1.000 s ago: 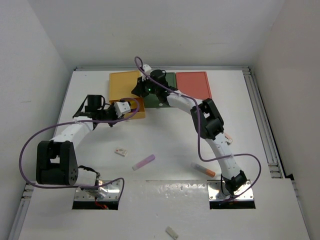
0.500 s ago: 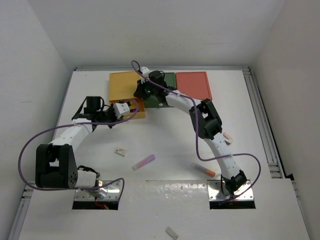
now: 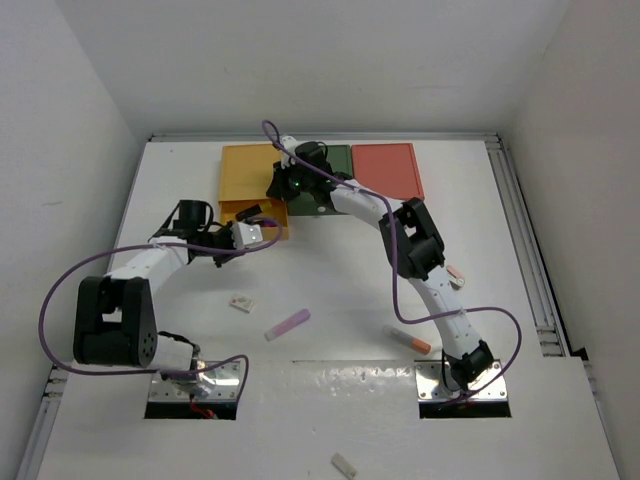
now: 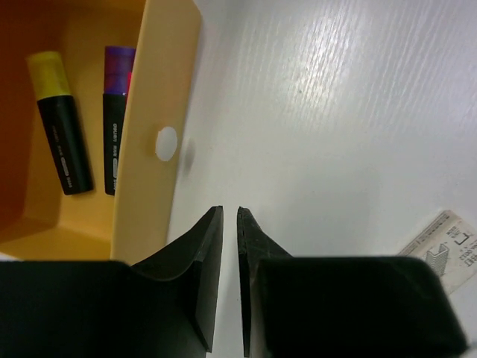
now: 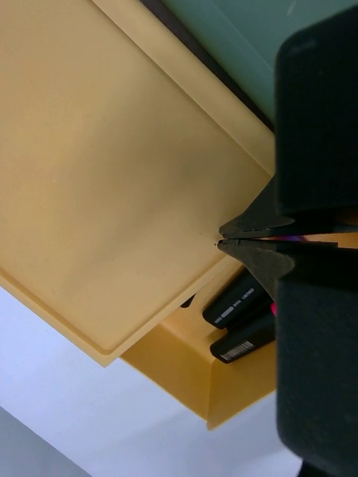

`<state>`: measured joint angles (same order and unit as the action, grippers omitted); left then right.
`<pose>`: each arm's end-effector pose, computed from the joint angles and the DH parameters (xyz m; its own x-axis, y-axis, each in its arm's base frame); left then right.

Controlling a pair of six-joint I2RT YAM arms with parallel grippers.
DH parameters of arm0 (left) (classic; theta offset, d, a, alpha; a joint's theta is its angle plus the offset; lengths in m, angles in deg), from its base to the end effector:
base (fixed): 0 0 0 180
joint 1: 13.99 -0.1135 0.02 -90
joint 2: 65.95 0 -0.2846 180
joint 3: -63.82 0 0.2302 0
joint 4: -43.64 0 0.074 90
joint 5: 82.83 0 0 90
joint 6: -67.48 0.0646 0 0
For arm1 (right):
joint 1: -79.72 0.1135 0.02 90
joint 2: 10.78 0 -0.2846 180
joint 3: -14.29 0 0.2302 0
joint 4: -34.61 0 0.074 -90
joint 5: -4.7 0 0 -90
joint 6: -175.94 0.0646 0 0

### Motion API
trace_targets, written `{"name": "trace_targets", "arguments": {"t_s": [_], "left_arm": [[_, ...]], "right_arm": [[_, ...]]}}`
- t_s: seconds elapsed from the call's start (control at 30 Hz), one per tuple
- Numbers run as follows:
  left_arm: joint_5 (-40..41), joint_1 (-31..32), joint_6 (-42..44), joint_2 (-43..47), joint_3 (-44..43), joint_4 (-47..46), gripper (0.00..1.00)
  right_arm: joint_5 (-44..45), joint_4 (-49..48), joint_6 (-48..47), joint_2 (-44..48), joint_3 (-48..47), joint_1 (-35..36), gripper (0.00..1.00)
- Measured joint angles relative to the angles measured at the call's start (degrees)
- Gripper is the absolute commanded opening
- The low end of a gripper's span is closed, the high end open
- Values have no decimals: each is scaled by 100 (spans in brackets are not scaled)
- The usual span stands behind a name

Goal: Sort the stationery into containers
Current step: Close the drawer in the storage box.

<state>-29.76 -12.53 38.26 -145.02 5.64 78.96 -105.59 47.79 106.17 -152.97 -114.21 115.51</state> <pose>0.2499 -0.0452 0.2064 -0.0963 0.7003 -0.7073 0.8981 0.3675 0.2416 0.4643 0.3624 0.1727 -0.6204 -0.0475 -0.7828 -0.6234 0.6356 0.4555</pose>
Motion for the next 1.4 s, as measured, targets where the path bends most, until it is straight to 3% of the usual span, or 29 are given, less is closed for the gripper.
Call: {"name": "trace_targets", "arguments": {"t_s": [0.9, 1.4], "left_arm": [[651, 149, 210, -1580, -501, -1469, 15], [782, 157, 221, -1926, -697, -2343, 15]], "right_arm": [[-247, 35, 192, 63, 120, -2, 0], [-413, 28, 175, 70, 151, -2, 0]]}}
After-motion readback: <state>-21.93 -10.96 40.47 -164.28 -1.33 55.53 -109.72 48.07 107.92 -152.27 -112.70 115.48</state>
